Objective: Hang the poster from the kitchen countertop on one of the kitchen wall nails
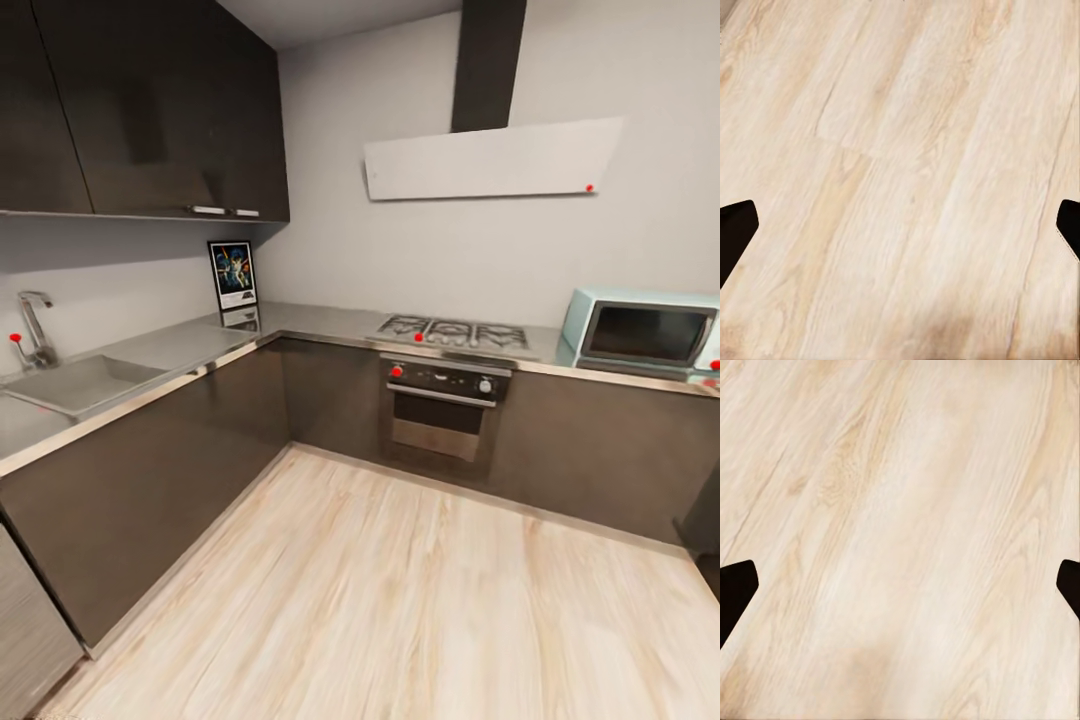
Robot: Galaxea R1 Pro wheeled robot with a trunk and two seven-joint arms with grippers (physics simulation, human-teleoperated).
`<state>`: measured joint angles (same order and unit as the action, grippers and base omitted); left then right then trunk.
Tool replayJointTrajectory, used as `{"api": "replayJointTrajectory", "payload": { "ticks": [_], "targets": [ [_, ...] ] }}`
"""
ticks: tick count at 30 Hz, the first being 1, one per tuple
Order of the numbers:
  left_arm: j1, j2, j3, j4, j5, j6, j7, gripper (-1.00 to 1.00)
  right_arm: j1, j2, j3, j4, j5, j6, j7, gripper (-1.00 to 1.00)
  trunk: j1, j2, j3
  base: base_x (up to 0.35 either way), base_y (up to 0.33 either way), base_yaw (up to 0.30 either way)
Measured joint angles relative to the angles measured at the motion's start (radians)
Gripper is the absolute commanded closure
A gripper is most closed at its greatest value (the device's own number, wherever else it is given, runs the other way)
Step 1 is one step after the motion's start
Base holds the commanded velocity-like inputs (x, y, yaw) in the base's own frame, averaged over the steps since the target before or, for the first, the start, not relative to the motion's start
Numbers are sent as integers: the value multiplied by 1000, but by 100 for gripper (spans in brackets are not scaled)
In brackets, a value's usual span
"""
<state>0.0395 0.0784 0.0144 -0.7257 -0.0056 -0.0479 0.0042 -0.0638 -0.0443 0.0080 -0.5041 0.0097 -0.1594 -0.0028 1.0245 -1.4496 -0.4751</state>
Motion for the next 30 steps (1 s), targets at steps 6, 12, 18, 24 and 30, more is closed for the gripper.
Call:
{"api": "replayJointTrajectory", "payload": {
  "ticks": [6,12,18,24,30],
  "targets": [
    [0,0,0,0,0,-1,0,-100,0,0,-1,0,0,-1,0,-100,0,0,-4,253,-248,245],
    [0,0,0,0,0,0,0,-100,0,0,-1,0,0,-1,0,-100,0,0,-9,253,-248,245],
    [0,0,0,0,0,0,0,-100,0,1,0,0,0,-1,0,-100,0,0,-13,245,-240,245],
    [0,2,0,1,0,-1,-1,-100,0,1,0,1,0,-1,0,-100,0,0,-17,94,-92,185],
    [0,1,0,0,3,-1,1,-100,0,0,0,2,0,0,0,-100,-11,21,-9,11,-11,26]
  ]
}}
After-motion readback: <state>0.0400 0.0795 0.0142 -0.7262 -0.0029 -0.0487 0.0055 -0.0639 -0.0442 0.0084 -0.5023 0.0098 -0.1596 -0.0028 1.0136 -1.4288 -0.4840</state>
